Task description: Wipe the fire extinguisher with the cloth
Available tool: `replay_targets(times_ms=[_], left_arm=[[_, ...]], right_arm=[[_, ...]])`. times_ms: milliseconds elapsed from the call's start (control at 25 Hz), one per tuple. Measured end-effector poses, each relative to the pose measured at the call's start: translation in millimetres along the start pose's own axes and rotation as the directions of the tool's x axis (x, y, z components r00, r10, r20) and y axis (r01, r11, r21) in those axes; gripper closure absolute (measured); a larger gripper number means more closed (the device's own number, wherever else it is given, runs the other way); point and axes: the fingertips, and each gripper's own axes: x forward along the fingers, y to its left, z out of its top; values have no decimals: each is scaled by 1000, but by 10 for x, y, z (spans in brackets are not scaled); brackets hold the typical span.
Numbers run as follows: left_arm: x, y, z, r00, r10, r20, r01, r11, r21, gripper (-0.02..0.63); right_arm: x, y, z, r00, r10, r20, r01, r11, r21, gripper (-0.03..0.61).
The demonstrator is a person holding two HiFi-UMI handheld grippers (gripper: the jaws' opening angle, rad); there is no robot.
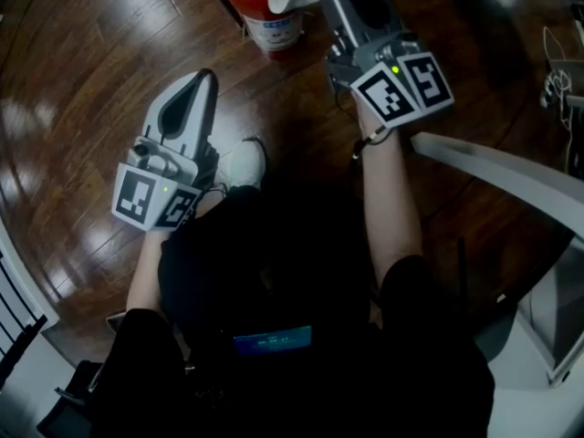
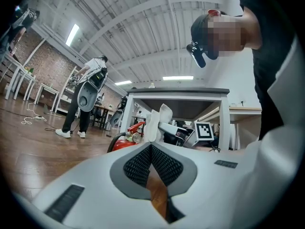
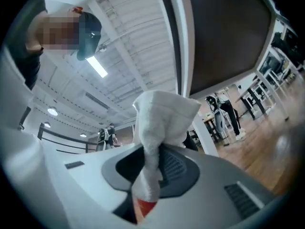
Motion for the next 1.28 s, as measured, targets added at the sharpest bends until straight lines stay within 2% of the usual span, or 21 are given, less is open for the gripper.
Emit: replay_targets(times_ms=[120,280,640,720,880,1120,1280], left_arm=[[-21,1,-1,1000,4,2,-4,1000,0,615],[-21,14,14,1000,4,6,-4,1000,0,615],[-1,61,8,1000,7,5,-7,1000,-4,615],[3,58,2,1000,7,3,-7,1000,-4,615],[1,56,-1,1000,9,5,-9,1000,-7,615],[-33,33,9,1000,14,1,-14,1000,-1,615],[-63,62,2,1000,19,0,-19,1000,-4,615]], right_arm=[[156,144,-60,998,1,-59,-5,997,-76,485],[218,196,-478,983,-21,-180,-1,993,-122,485],[-124,17,-1154,961,-71,-266,64,997,-33,485],[-208,-53,-1437,941,-85,-327,78,996,-37,485],[-333,-198,-2134,877,-109,-468,84,994,-73,485],[-534,-454,-2816,790,-129,-599,139,990,-30,485],[-573,-541,-2999,764,-132,-631,157,987,-17,485]])
